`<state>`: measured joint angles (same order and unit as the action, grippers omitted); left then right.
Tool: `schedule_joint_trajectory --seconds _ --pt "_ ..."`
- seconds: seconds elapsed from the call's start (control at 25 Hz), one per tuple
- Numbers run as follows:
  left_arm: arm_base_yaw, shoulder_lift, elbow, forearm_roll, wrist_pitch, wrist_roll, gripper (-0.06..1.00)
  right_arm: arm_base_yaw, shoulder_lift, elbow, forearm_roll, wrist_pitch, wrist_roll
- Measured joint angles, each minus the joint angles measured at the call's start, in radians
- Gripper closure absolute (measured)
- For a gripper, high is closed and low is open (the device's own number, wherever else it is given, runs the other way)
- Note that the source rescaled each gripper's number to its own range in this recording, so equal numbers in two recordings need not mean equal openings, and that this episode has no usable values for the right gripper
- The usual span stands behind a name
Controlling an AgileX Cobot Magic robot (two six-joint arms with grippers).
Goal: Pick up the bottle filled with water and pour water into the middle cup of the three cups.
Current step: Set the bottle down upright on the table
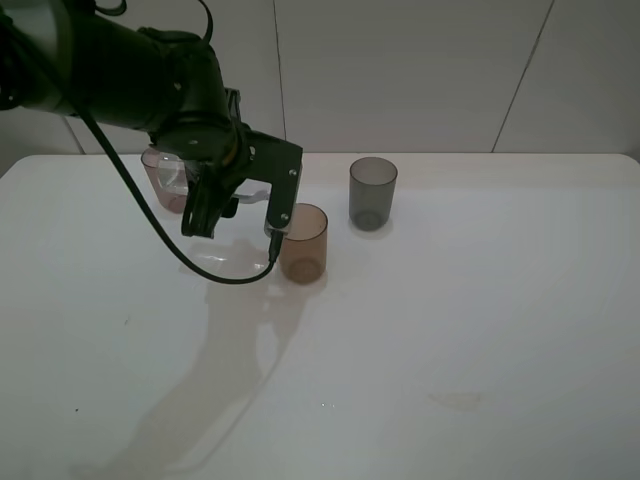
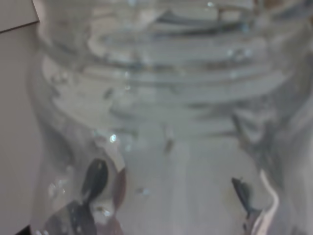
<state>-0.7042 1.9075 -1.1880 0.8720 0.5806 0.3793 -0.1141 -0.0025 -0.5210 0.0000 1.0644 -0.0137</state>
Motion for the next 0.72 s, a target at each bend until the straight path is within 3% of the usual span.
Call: schedule_joint_trajectory --seconds 0.72 --pt "-0.024 0.003 0.000 0.054 0.070 0.069 0.92 0.000 0.000 0.000 0.000 0.000 0.000"
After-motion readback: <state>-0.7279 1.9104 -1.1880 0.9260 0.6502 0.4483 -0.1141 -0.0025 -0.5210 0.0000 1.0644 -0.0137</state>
